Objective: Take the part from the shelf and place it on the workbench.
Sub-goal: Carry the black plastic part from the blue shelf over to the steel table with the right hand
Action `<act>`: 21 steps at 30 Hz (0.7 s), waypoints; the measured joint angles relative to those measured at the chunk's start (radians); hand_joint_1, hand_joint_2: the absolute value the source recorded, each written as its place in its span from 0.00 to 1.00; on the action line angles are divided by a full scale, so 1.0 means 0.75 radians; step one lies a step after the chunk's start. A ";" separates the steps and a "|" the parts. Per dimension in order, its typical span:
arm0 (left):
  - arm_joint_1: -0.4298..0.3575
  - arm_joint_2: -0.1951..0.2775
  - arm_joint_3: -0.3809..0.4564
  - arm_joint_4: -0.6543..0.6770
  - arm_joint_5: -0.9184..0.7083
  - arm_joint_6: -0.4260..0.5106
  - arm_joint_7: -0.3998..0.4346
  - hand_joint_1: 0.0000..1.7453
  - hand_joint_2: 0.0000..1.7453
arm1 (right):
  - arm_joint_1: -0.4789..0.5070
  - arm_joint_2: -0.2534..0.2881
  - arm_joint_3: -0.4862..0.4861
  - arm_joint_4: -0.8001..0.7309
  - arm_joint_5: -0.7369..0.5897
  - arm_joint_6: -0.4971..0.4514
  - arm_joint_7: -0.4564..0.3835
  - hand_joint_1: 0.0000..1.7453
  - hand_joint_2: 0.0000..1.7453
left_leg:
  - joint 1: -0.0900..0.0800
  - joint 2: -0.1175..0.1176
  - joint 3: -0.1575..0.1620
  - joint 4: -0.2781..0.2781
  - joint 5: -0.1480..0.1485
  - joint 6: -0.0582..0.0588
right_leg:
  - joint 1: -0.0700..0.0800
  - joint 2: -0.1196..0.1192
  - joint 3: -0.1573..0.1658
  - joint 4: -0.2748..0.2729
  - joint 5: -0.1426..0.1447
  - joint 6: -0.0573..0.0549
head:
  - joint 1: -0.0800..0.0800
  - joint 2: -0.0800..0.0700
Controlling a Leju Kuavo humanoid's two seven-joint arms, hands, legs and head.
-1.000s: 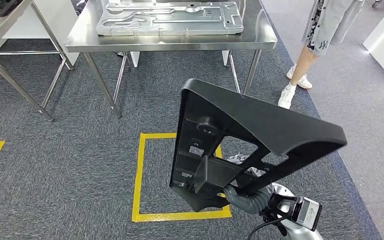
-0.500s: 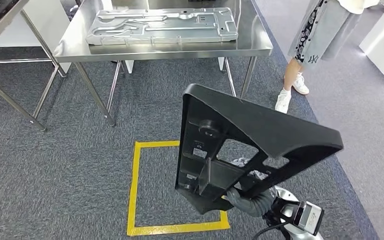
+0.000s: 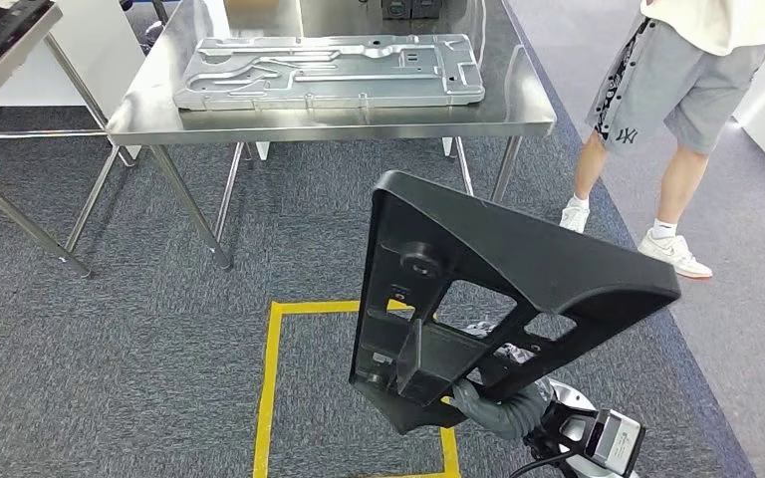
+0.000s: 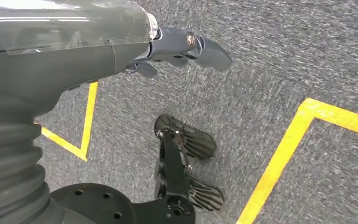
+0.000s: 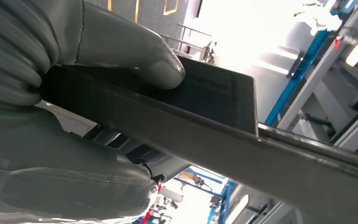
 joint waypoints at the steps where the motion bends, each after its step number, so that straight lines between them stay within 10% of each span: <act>1: -0.001 0.000 0.000 0.000 0.000 0.000 0.000 0.00 1.00 | 0.000 0.000 -0.001 -0.001 0.001 0.000 0.000 0.95 1.00 | 0.001 0.000 0.005 0.002 -0.003 -0.009 | 0.003 0.003 0.006 -0.002 -0.008 -0.012 | 0.000 0.000; 4: -0.005 -0.002 0.000 0.001 0.001 0.000 0.000 0.00 1.00 | 0.001 0.000 -0.004 -0.007 0.001 -0.001 0.000 0.95 1.00 | 0.010 0.000 -0.021 0.096 -0.020 -0.027 | 0.006 0.009 0.042 -0.013 -0.019 -0.043 | 0.000 0.000; 9: -0.002 -0.003 0.000 0.002 0.004 0.000 -0.001 0.00 1.00 | 0.011 -0.001 -0.004 -0.009 0.001 -0.003 0.000 0.95 1.00 | 0.012 0.000 -0.261 0.418 -0.140 -0.027 | 0.024 0.013 0.095 -0.016 -0.067 -0.064 | -0.001 0.000; 13: 0.004 0.000 0.000 0.002 0.005 0.000 -0.001 0.00 1.00 | 0.020 -0.001 -0.004 -0.012 0.004 -0.005 0.000 0.95 1.00 | -0.011 0.001 -0.214 0.137 0.066 0.013 | 0.031 0.016 0.151 -0.018 -0.106 -0.060 | -0.001 0.000; 18: 0.009 0.007 0.000 0.002 0.005 0.001 -0.003 0.00 1.00 | 0.028 -0.001 -0.009 -0.015 0.003 -0.005 0.000 0.95 1.00 | -0.021 -0.005 -0.162 0.026 0.102 0.055 | 0.031 0.017 0.172 0.007 -0.110 -0.022 | -0.001 0.000; 21: 0.004 0.007 0.000 0.002 0.005 -0.001 -0.004 0.00 1.00 | 0.030 0.000 -0.019 -0.020 -0.002 -0.004 0.000 0.95 1.00 | -0.015 -0.004 -0.127 0.010 0.110 0.064 | 0.024 0.014 0.100 0.147 -0.196 -0.006 | 0.000 0.000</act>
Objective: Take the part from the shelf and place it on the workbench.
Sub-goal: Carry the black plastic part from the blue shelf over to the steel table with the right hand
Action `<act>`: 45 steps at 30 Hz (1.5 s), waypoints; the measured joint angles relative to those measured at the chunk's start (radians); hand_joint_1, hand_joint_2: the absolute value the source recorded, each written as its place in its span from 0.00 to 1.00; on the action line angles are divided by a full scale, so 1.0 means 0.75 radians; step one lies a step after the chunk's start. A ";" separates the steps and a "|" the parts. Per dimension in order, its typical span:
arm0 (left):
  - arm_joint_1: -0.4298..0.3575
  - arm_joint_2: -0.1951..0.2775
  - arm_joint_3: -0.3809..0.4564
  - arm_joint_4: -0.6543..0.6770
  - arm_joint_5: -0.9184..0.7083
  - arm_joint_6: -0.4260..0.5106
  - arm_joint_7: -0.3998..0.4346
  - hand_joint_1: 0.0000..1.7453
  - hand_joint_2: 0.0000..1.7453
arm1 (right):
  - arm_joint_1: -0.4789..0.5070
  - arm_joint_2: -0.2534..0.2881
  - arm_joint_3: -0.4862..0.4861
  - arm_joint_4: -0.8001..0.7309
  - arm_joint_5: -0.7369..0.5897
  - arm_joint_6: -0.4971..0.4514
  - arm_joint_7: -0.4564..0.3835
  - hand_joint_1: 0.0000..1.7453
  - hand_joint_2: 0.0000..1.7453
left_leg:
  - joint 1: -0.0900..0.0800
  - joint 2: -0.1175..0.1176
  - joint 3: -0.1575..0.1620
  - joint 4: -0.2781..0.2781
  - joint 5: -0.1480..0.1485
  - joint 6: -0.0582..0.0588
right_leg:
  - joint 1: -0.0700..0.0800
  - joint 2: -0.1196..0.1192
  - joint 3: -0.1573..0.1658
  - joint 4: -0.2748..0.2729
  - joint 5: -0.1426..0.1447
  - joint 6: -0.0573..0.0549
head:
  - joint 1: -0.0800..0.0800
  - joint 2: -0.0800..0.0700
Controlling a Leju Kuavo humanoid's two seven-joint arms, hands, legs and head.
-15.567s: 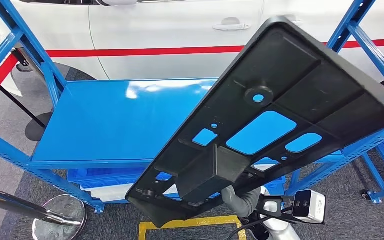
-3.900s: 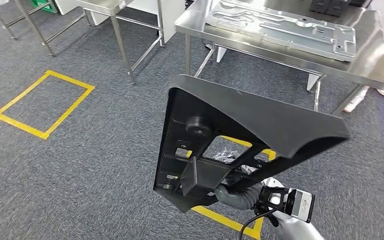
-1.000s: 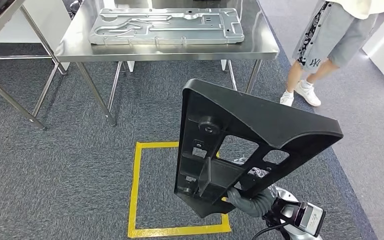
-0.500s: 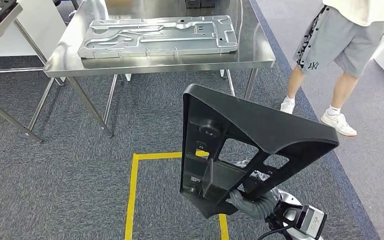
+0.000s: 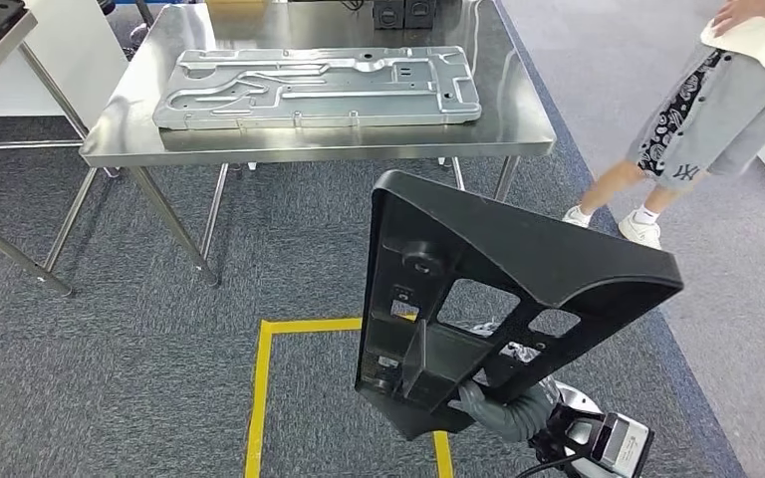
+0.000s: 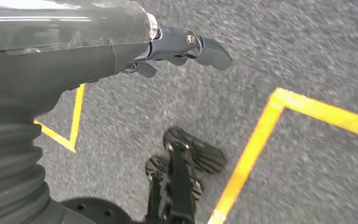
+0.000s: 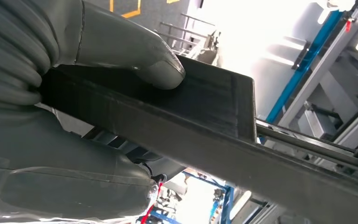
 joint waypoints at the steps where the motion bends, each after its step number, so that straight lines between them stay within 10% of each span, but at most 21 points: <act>1: -0.001 0.000 0.000 0.000 0.000 -0.001 0.000 0.00 1.00 | 0.003 0.000 -0.002 -0.001 -0.001 0.000 0.000 0.95 1.00 | 0.000 0.000 0.003 0.000 -0.005 0.001 | -0.004 0.000 -0.054 0.081 -0.037 0.006 | 0.000 0.000; 4: 0.003 0.000 0.000 0.000 0.000 -0.002 0.000 0.00 1.00 | 0.017 0.000 -0.007 -0.001 -0.004 0.000 0.000 0.95 1.00 | 0.002 -0.003 0.026 0.001 -0.029 -0.006 | -0.019 -0.002 -0.153 0.162 -0.022 0.021 | 0.000 0.000; 7: 0.005 -0.001 0.000 0.000 0.000 -0.004 0.000 0.00 1.00 | 0.024 0.000 -0.010 -0.001 -0.005 0.000 0.000 0.95 1.00 | 0.006 -0.005 0.067 0.003 -0.066 -0.025 | -0.029 -0.005 -0.086 -0.076 0.143 0.031 | 0.000 0.000; 9: 0.000 -0.001 0.000 0.000 0.000 -0.004 0.000 0.00 1.00 | 0.028 0.000 -0.013 -0.001 -0.005 0.002 0.000 0.95 1.00 | 0.007 -0.005 0.077 0.000 -0.084 -0.042 | -0.021 -0.008 -0.067 -0.153 0.173 0.013 | 0.000 0.000; 13: -0.004 -0.004 0.000 0.001 0.001 -0.004 0.000 0.00 1.00 | 0.023 0.002 -0.020 -0.005 -0.007 0.006 0.000 0.95 1.00 | 0.012 -0.003 0.067 0.066 -0.090 -0.070 | -0.018 -0.005 -0.038 -0.169 0.163 -0.031 | 0.000 0.000; 18: -0.006 -0.007 0.000 0.002 0.004 -0.003 0.000 0.00 1.00 | 0.014 0.012 -0.021 -0.005 -0.007 0.014 0.000 0.95 1.00 | 0.019 -0.003 -0.184 0.417 -0.216 -0.083 | -0.015 -0.006 0.023 -0.175 0.115 -0.047 | 0.000 0.000; 24: 0.000 -0.006 0.000 0.002 0.004 -0.001 0.000 0.00 1.00 | 0.009 0.018 -0.021 -0.004 -0.007 0.018 0.000 0.95 1.00 | 0.008 0.000 -0.134 0.075 0.046 -0.056 | -0.012 -0.004 0.112 -0.180 0.045 -0.023 | 0.000 0.000; 27: 0.001 -0.006 0.000 0.002 0.005 0.000 0.001 0.00 1.00 | 0.004 0.021 -0.021 -0.004 -0.007 0.020 0.000 0.95 1.00 | 0.005 -0.003 -0.113 0.049 0.052 -0.030 | -0.011 -0.003 0.116 -0.160 0.050 0.002 | 0.000 0.000; 34: 0.000 -0.007 0.000 0.002 0.016 0.000 0.001 0.00 1.00 | -0.002 0.024 -0.021 -0.004 -0.007 0.029 0.000 0.95 1.00 | 0.003 -0.009 -0.031 0.027 -0.001 -0.001 | -0.017 -0.004 -0.154 0.204 -0.084 0.021 | 0.000 0.000; 39: -0.002 -0.011 0.000 0.004 0.017 0.000 0.003 0.00 1.00 | 0.001 0.025 -0.021 -0.004 -0.006 0.033 0.000 0.95 1.00 | 0.001 -0.015 0.042 0.023 -0.067 -0.019 | -0.002 -0.005 -0.095 -0.134 0.181 -0.005 | 0.000 0.000; 45: -0.003 -0.017 0.001 0.005 0.024 0.010 0.004 0.00 1.00 | 0.009 0.031 -0.022 -0.014 -0.002 0.047 0.000 0.95 1.00 | 0.009 -0.010 0.001 0.176 -0.098 -0.060 | -0.007 -0.003 -0.012 -0.193 0.164 -0.042 | 0.000 0.000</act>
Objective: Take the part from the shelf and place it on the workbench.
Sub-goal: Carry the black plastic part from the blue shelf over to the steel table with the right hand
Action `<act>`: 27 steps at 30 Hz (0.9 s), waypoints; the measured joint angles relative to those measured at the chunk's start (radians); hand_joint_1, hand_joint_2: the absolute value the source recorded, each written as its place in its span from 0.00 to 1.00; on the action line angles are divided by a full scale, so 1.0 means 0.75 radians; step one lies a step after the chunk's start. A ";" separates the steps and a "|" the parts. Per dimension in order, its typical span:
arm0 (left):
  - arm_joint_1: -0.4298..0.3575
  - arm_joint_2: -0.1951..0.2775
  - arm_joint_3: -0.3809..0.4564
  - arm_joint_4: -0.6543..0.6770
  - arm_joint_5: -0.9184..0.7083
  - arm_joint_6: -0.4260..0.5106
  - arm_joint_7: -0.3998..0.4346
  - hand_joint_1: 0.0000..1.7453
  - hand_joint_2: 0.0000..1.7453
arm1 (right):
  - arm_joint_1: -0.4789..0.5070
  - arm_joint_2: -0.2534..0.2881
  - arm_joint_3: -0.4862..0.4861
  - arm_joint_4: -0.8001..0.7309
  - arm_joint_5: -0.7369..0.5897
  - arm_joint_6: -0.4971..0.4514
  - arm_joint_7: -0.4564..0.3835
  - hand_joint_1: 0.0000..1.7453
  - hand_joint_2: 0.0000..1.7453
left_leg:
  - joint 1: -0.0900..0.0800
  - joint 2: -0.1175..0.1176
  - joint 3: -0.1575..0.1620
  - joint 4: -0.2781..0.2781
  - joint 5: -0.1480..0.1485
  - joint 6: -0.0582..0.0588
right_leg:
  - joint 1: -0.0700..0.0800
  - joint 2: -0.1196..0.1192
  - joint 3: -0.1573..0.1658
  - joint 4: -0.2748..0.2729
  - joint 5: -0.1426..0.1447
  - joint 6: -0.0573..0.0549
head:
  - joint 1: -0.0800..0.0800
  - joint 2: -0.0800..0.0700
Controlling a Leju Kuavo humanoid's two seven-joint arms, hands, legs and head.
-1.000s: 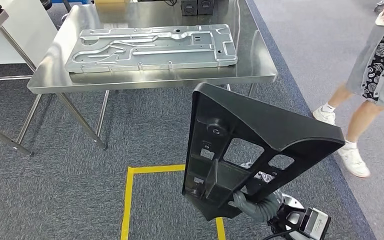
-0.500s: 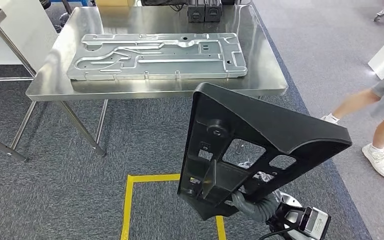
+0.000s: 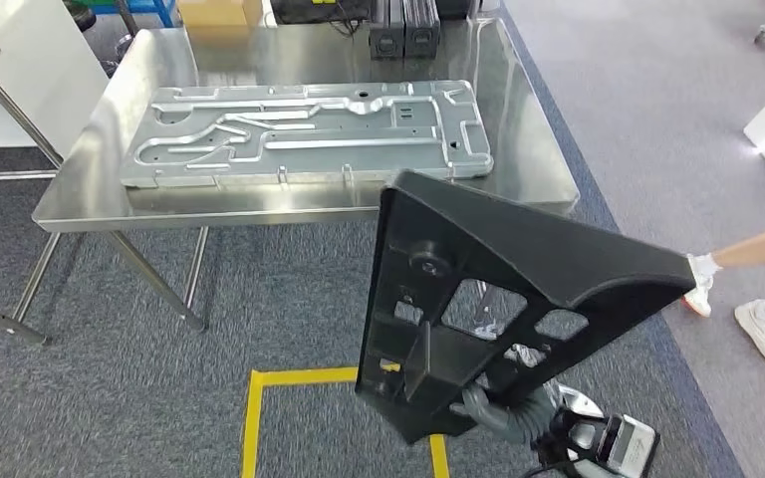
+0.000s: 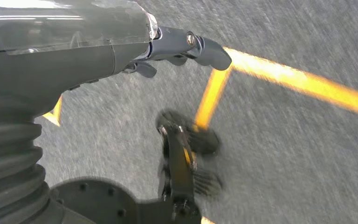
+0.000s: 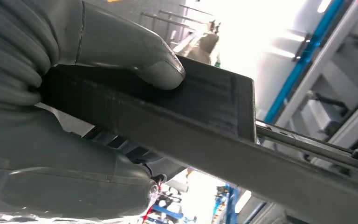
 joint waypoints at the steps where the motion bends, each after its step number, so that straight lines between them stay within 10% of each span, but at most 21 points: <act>1: -0.001 -0.002 0.000 0.000 0.000 0.001 0.000 0.00 1.00 | -0.001 0.005 0.000 -0.001 0.002 0.001 0.000 0.95 1.00 | 0.003 0.001 -0.052 0.084 -0.026 -0.007 | 0.000 -0.001 0.015 -0.001 -0.012 -0.003 | 0.000 0.000; 5: 0.005 -0.002 0.001 0.000 0.000 0.002 0.000 0.00 1.00 | 0.003 0.023 0.001 -0.007 0.012 0.001 0.000 0.95 1.00 | 0.017 0.003 -0.205 0.202 -0.099 -0.027 | -0.004 0.002 0.080 -0.001 -0.067 0.003 | 0.000 0.000; 9: 0.009 -0.002 0.002 0.000 0.002 0.001 -0.001 0.00 1.00 | -0.001 0.042 0.001 -0.019 0.016 0.005 0.001 0.95 1.00 | 0.016 0.014 -0.162 -0.080 0.150 -0.017 | -0.008 0.003 0.145 -0.003 -0.128 0.028 | 0.000 0.000; 13: 0.010 -0.003 0.003 0.001 0.012 0.001 -0.003 0.00 1.00 | -0.011 0.057 -0.005 -0.037 0.016 0.004 0.000 0.95 1.00 | 0.011 0.011 -0.138 -0.124 0.177 0.020 | -0.007 0.002 0.146 0.029 -0.128 0.061 | 0.000 0.000; 16: 0.010 -0.003 0.004 0.001 0.016 0.000 -0.007 0.00 1.00 | -0.013 0.063 -0.017 -0.054 0.012 -0.003 0.000 0.95 1.00 | 0.009 0.008 -0.096 -0.140 0.156 0.040 | -0.012 0.000 0.024 0.235 -0.147 0.071 | 0.000 0.000; 19: 0.010 -0.003 0.004 0.001 0.016 -0.003 -0.010 0.00 1.00 | -0.008 0.066 -0.035 -0.075 -0.004 -0.005 0.000 0.95 1.00 | 0.000 0.007 -0.052 -0.142 0.118 0.051 | -0.011 0.000 -0.129 0.394 -0.252 0.074 | 0.000 0.000; 21: 0.011 -0.003 0.004 0.001 0.015 -0.005 -0.011 0.00 1.00 | -0.004 0.068 -0.049 -0.092 -0.012 -0.003 0.000 0.95 1.00 | -0.009 0.007 -0.010 -0.143 0.088 0.052 | -0.006 -0.001 -0.142 0.317 -0.211 0.063 | 0.000 0.000; 25: 0.007 -0.008 0.004 0.002 0.013 -0.006 -0.009 0.00 1.00 | -0.003 0.074 -0.068 -0.127 -0.013 -0.002 0.000 0.95 1.00 | -0.016 0.011 0.050 -0.150 0.035 0.039 | 0.025 -0.011 -0.087 0.052 0.031 0.014 | 0.001 0.000; 27: 0.004 -0.008 0.004 0.002 0.013 -0.006 -0.008 0.00 1.00 | -0.004 0.080 -0.077 -0.142 -0.013 -0.005 0.000 0.95 1.00 | -0.015 0.011 0.064 -0.151 0.034 0.022 | 0.027 -0.004 -0.072 0.026 0.036 0.005 | 0.002 0.000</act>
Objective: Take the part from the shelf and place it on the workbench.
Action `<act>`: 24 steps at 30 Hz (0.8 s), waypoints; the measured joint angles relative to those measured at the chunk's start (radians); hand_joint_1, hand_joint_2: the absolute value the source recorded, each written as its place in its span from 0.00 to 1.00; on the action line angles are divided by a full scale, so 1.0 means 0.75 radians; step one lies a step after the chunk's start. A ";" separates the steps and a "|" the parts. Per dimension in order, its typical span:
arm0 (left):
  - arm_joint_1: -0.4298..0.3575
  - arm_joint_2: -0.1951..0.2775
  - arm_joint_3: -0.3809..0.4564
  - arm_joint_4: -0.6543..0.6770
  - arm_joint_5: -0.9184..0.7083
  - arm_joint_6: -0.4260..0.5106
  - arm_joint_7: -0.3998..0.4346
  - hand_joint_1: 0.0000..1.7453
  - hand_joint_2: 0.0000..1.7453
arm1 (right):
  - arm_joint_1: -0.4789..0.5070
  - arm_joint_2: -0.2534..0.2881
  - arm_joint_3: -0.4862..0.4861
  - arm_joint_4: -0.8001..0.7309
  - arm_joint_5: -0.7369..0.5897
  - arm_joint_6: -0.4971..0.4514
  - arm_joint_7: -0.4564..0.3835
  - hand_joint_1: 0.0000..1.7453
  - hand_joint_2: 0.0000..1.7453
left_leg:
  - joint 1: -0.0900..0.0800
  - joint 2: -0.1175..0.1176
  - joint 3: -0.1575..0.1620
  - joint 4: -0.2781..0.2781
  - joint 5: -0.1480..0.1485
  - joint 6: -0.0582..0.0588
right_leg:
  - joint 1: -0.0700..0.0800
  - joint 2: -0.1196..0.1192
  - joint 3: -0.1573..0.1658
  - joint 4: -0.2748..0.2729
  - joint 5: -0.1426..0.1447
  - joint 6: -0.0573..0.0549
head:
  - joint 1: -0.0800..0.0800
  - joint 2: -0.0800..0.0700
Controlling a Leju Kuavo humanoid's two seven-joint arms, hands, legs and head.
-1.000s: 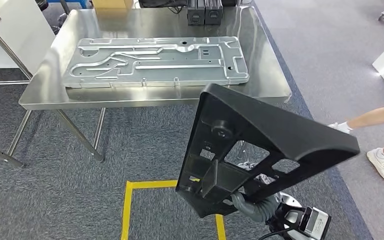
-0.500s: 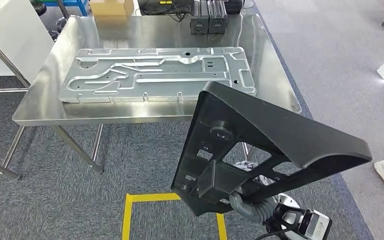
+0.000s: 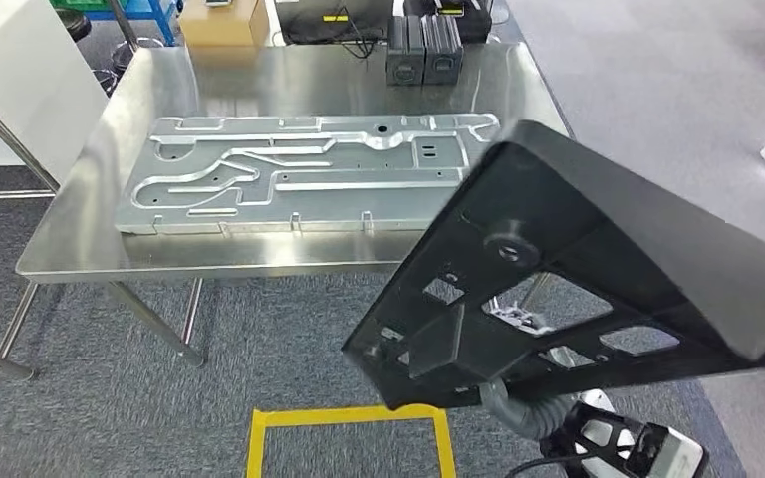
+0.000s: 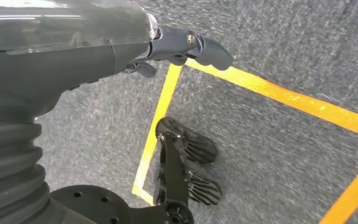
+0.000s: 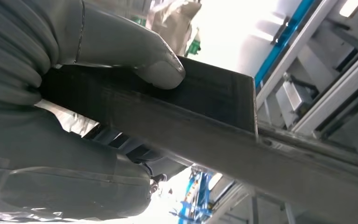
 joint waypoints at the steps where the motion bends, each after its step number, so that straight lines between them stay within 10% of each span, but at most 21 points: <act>1: 0.000 0.001 0.000 0.000 0.000 0.000 0.000 0.00 1.00 | 0.000 0.002 -0.004 -0.006 0.001 -0.002 0.000 0.95 1.00 | 0.001 0.000 0.005 0.010 0.000 -0.007 | -0.003 0.003 0.017 -0.012 0.000 -0.006 | 0.000 0.000; 8: 0.004 0.003 -0.001 0.000 -0.018 -0.006 -0.004 0.00 1.00 | 0.007 0.009 -0.031 -0.021 -0.003 -0.016 0.000 0.95 1.00 | 0.031 -0.001 -0.246 0.372 -0.137 -0.053 | -0.020 0.011 0.126 -0.036 -0.068 -0.017 | -0.001 0.000; 13: 0.011 0.007 -0.001 0.000 -0.024 -0.010 -0.009 0.00 1.00 | 0.025 0.009 -0.054 -0.040 -0.006 -0.024 0.000 0.95 1.00 | 0.038 0.000 -0.192 0.033 0.129 -0.052 | -0.029 0.015 0.199 -0.034 -0.140 0.017 | 0.000 0.000; 16: 0.011 0.010 -0.001 0.000 -0.025 -0.012 -0.013 0.00 1.00 | 0.025 0.009 -0.067 -0.052 -0.009 -0.037 0.000 0.95 1.00 | 0.031 -0.002 -0.180 0.010 0.134 -0.022 | -0.030 0.015 0.202 -0.023 -0.146 0.040 | 0.000 0.000; 19: 0.009 0.013 -0.001 0.000 -0.025 -0.012 -0.016 0.00 1.00 | 0.011 0.008 -0.076 -0.059 -0.009 -0.053 0.000 0.95 1.00 | 0.033 -0.004 -0.143 -0.007 0.119 0.000 | -0.035 0.009 0.112 0.143 -0.161 0.052 | 0.000 0.000; 22: 0.008 0.016 -0.001 0.000 -0.024 -0.011 -0.016 0.00 1.00 | -0.016 0.007 -0.089 -0.061 0.011 -0.106 0.000 0.95 1.00 | 0.027 -0.005 -0.107 -0.008 0.086 0.009 | -0.037 0.007 -0.056 0.357 -0.259 0.059 | 0.000 0.000; 24: 0.009 0.016 -0.001 0.000 -0.022 -0.008 -0.015 0.00 1.00 | -0.051 0.005 -0.106 -0.061 0.031 -0.150 0.000 0.95 1.00 | 0.022 -0.007 -0.072 -0.008 0.063 0.010 | -0.037 0.006 -0.092 0.332 -0.246 0.053 | 0.000 0.000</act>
